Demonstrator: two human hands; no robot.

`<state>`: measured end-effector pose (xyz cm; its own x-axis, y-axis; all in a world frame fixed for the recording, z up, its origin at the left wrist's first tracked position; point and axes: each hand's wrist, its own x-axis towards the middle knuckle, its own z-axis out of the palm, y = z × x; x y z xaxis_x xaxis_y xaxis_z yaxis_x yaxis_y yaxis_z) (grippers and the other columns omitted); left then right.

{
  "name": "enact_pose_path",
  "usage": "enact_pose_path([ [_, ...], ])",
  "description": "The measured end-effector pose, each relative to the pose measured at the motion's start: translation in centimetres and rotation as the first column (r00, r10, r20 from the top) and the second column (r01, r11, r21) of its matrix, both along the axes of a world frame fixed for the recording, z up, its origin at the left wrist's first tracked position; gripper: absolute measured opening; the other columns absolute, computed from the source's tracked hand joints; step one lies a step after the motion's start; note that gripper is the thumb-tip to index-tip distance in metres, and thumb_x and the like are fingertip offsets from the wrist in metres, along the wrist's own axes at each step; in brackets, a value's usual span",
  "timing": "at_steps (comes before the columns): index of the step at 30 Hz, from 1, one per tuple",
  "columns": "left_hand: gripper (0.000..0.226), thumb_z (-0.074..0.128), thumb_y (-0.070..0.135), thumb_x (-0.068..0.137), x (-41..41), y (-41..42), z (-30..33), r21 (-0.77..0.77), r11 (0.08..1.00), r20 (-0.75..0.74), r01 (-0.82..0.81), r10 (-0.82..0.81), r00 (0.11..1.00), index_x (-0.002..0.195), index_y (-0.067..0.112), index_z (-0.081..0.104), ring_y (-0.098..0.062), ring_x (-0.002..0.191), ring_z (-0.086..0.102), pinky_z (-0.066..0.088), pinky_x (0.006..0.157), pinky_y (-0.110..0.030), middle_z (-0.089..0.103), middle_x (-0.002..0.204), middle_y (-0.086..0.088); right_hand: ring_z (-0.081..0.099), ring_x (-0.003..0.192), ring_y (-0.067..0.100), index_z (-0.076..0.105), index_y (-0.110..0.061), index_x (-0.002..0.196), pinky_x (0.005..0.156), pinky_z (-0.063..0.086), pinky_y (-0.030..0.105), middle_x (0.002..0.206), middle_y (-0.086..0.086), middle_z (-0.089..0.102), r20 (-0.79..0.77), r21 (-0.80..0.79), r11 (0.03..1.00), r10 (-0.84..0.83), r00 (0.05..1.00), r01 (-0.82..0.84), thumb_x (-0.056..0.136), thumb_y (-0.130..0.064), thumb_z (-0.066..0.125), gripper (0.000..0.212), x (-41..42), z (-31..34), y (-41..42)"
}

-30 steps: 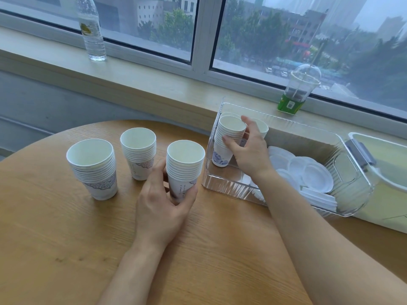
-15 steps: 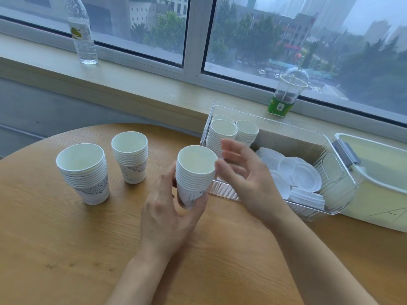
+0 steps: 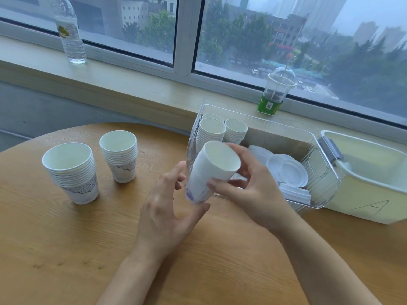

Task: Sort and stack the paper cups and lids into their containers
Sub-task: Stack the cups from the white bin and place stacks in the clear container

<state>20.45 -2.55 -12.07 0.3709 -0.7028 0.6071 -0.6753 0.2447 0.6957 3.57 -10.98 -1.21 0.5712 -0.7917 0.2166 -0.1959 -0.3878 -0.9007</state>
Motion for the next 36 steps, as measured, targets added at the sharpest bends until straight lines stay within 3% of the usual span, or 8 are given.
enact_pose_path([
  [2,0.094,0.078,0.057,0.081,0.3,-0.3,-0.5,0.025,1.0,0.011,0.009,-0.009,1.0,0.158,0.018,0.041,-0.012,0.109,0.061,0.052,0.088,-0.028,0.059,0.131,0.006,0.068,0.114,0.011,0.059,-0.029,0.135,0.088,0.059,0.028,0.122,-0.007,0.072,0.066,-0.005,0.998,-0.068,0.996,0.068,0.076,-0.023,0.09,0.067,-0.6,1.0,-1.0],
  [5,0.098,0.075,0.059,0.083,0.6,-0.7,-1.1,0.09,0.995,0.012,0.042,-0.043,0.999,0.163,0.021,0.035,-0.017,0.137,0.054,0.055,0.102,-0.047,0.048,0.155,0.006,0.067,0.114,0.011,0.058,-0.027,0.138,0.096,0.058,0.032,0.125,-0.005,0.07,0.11,-0.032,0.979,-0.195,0.974,0.2,0.071,-0.037,0.088,0.074,-1.4,2.1,-3.4],
  [9,0.098,0.07,0.067,0.083,0.6,-0.8,-1.6,0.173,0.981,-0.005,0.084,-0.085,0.996,0.165,0.028,0.033,-0.006,0.152,0.036,0.05,0.112,-0.048,0.035,0.168,0.013,0.068,0.116,0.015,0.058,-0.029,0.138,0.101,0.058,0.047,0.126,-0.006,0.071,0.077,-0.039,0.941,-0.332,0.94,0.335,0.069,-0.044,0.094,0.08,-1.9,1.1,-7.8],
  [12,0.098,0.069,0.068,0.082,0.6,-0.7,-1.5,0.19,0.978,-0.009,0.089,-0.089,0.996,0.165,0.031,0.031,0.001,0.153,0.03,0.046,0.117,-0.045,0.031,0.169,0.017,0.068,0.115,0.016,0.057,-0.031,0.138,0.101,0.057,0.048,0.125,-0.008,0.07,-0.011,-0.059,0.925,-0.376,0.927,0.374,0.07,-0.043,0.095,0.078,-1.7,-0.7,-10.4],
  [17,0.1,0.068,0.07,0.081,0.6,-0.8,-1.5,0.199,0.977,0.009,0.077,-0.081,0.997,0.165,0.03,0.031,0.004,0.153,0.028,0.037,0.122,-0.032,0.03,0.17,0.017,0.066,0.113,0.015,0.055,-0.028,0.138,0.091,0.058,0.033,0.12,-0.01,0.067,-0.118,-0.028,0.926,-0.378,0.918,0.377,0.076,-0.03,0.094,0.074,-0.5,-2.5,-12.0],
  [22,0.1,0.067,0.07,0.082,0.5,-0.8,-1.5,0.214,0.974,0.02,0.079,-0.085,0.996,0.166,0.03,0.03,0.001,0.154,0.029,0.027,0.122,-0.022,0.029,0.17,0.017,0.062,0.101,0.003,0.051,-0.023,0.139,0.098,0.058,0.038,0.108,-0.02,0.061,-0.157,0.002,0.918,-0.391,0.907,0.397,0.077,-0.026,0.093,0.075,0.8,-3.3,-12.2],
  [30,0.098,0.069,0.067,0.083,0.5,-0.8,-1.5,0.189,0.979,0.005,0.077,-0.08,0.997,0.165,0.027,0.031,0.0,0.154,0.03,0.045,0.118,-0.043,0.032,0.17,0.015,0.061,0.113,0.015,0.046,-0.024,0.146,0.1,0.055,0.036,0.118,-0.009,0.06,-0.196,-0.041,0.91,-0.413,0.889,0.414,0.079,-0.029,0.092,0.081,1.4,-3.1,-11.9],
  [36,0.094,0.069,0.064,0.085,0.4,-0.8,-1.5,0.175,0.983,0.003,0.065,-0.066,0.998,0.164,0.026,0.035,-0.002,0.153,0.034,0.048,0.115,-0.044,0.035,0.168,0.014,0.059,0.118,0.015,0.043,-0.025,0.15,0.105,0.054,0.043,0.124,-0.008,0.059,-0.232,-0.063,0.914,-0.404,0.885,0.4,0.079,-0.033,0.091,0.086,1.4,-3.1,-11.7],
])
